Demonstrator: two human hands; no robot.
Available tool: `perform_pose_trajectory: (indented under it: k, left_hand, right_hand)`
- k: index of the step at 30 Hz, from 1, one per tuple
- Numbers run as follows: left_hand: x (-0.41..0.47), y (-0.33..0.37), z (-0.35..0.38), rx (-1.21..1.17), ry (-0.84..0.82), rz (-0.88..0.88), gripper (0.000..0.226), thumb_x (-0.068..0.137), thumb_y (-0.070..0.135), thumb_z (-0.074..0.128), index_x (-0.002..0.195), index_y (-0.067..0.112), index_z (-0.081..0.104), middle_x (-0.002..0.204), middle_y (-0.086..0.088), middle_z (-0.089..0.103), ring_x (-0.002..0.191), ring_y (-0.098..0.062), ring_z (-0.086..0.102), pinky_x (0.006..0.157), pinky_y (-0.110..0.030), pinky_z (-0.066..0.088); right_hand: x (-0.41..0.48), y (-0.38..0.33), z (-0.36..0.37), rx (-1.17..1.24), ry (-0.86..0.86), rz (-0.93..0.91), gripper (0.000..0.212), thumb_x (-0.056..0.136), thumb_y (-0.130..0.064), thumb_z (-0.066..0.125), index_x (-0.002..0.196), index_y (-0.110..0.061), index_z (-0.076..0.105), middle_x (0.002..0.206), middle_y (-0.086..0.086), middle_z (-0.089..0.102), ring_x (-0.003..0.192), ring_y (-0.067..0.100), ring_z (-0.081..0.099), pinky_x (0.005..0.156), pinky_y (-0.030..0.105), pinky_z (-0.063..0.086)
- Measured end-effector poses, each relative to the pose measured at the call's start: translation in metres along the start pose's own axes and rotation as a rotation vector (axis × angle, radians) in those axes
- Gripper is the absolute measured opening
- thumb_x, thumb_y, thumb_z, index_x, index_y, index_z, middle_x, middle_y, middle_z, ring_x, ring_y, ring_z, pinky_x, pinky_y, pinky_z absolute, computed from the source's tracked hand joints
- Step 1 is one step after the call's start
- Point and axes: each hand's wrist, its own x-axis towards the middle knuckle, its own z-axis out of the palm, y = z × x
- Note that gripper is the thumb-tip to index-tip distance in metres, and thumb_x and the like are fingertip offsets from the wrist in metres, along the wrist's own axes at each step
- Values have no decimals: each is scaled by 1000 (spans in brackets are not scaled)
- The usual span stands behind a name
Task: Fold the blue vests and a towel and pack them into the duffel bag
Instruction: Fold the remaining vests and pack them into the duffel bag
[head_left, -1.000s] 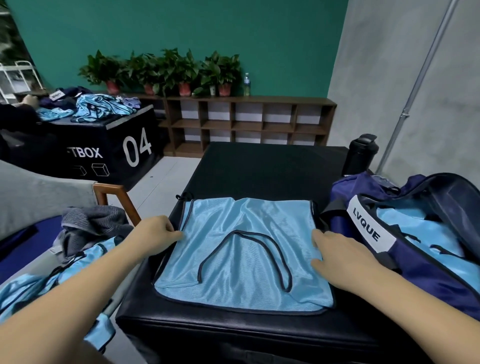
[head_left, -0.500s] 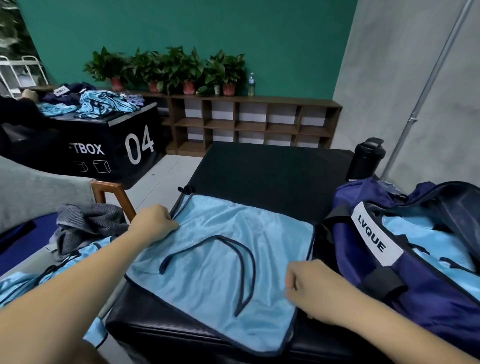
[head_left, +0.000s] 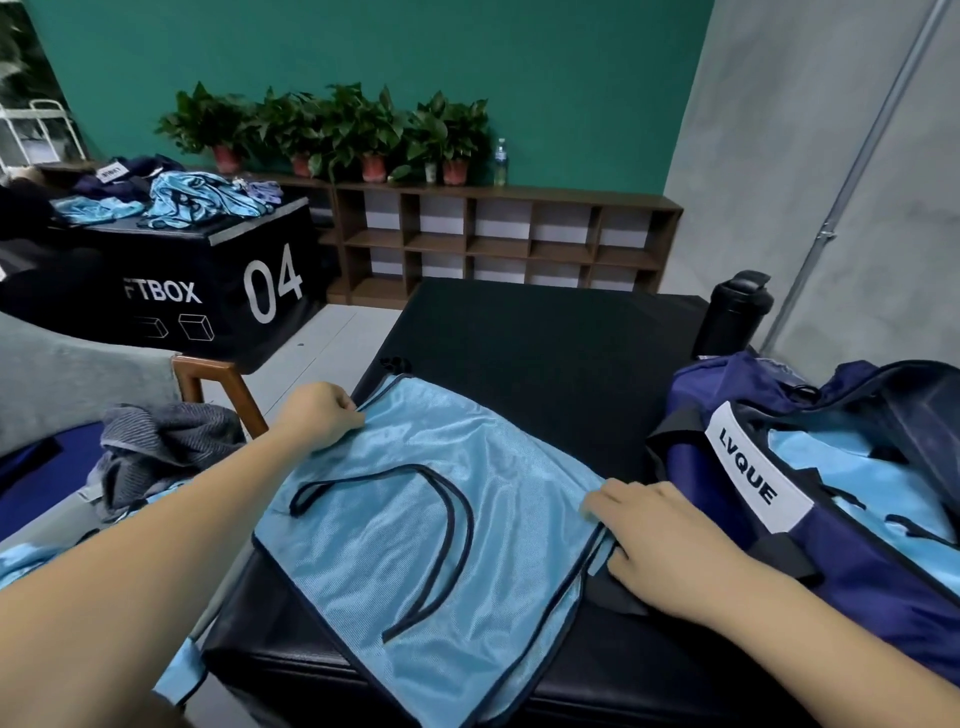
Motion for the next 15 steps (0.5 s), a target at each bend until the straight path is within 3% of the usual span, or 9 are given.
perform_pose_trajectory:
  k: [2, 4, 8, 12, 15]
  left_hand:
    - [6, 2, 1, 11, 14, 11, 14, 89, 21, 79, 84, 8, 76, 81, -8, 76, 76, -23, 67, 60, -32, 50]
    - [12, 5, 0, 20, -11, 16, 11, 87, 22, 80, 84, 12, 76, 79, -4, 76, 75, -25, 69, 58, -30, 51]
    - [22, 18, -4, 1, -112, 101, 25, 79, 39, 88, 88, 22, 72, 79, 2, 73, 77, -25, 69, 66, -32, 52]
    - [35, 47, 10, -64, -28, 293, 33, 80, 51, 89, 95, 32, 66, 91, 6, 68, 84, -15, 65, 75, -34, 49]
    - [40, 75, 31, -29, -72, 352, 26, 87, 46, 85, 93, 26, 70, 82, 6, 72, 80, -13, 67, 73, -31, 49]
  right_hand:
    - [2, -6, 3, -35, 38, 4, 27, 85, -21, 64, 103, -37, 54, 97, -14, 53, 90, 17, 53, 87, 37, 46]
    - [-1, -11, 2, -22, 29, -21, 26, 79, -17, 64, 90, -35, 48, 88, -11, 50, 81, 19, 50, 73, 35, 42]
    - [-17, -24, -5, 89, -58, -135, 13, 89, -20, 45, 93, -32, 41, 95, -8, 46, 91, 18, 46, 87, 35, 37]
    - [-23, -27, -8, 180, -131, -160, 9, 91, -23, 44, 90, -31, 40, 94, -8, 45, 91, 20, 47, 90, 29, 38]
    - [-20, -22, -12, 256, -168, -151, 14, 91, -29, 49, 83, -35, 38, 94, -9, 48, 90, 17, 47, 89, 22, 38]
